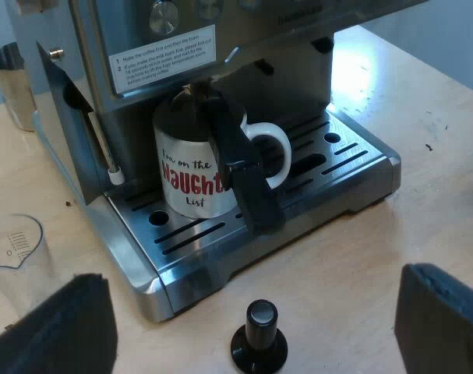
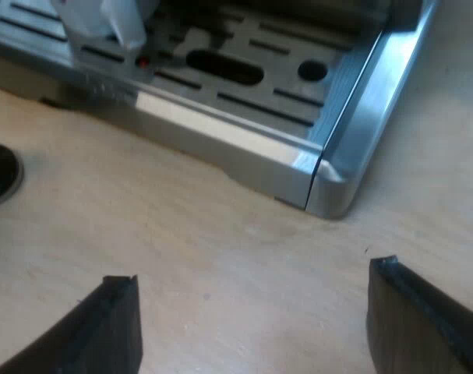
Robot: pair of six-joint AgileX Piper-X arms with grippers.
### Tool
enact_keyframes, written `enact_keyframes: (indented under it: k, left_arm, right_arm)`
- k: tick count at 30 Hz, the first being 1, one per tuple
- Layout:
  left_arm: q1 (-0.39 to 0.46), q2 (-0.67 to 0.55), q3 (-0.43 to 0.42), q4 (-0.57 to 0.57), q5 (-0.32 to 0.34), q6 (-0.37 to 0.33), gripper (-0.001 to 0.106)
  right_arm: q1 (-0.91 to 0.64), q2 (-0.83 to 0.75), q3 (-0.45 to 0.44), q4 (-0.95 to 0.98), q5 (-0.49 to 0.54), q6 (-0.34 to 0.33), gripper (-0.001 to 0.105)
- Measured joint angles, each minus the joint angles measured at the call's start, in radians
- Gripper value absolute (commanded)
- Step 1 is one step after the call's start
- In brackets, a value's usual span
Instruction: Remove mug from coffee machine
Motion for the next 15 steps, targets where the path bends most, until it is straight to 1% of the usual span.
enact_keyframes:
  k: [3,5,7,11,15]
  left_arm:
    - [0.000,0.000,0.000,0.000,0.000,0.000,0.087]
    - [0.000,0.000,0.000,0.000,0.000,0.000,0.087]
    - [0.000,0.000,0.000,0.000,0.000,0.000,0.087]
    - [0.000,0.000,0.000,0.000,0.000,0.000,0.087]
    - [0.000,0.000,0.000,0.000,0.000,0.000,0.087]
  right_arm:
    - [0.000,0.026,0.000,0.000,-0.006,0.000,0.063]
    - [0.000,0.066,0.000,-0.017,-0.028,0.000,0.063]
    - [0.000,0.109,0.000,-0.046,-0.071,0.000,0.063]
    - [0.000,0.160,0.008,-0.120,-0.098,0.000,0.063]
    - [0.000,0.191,0.069,-0.262,-0.110,0.000,0.063]
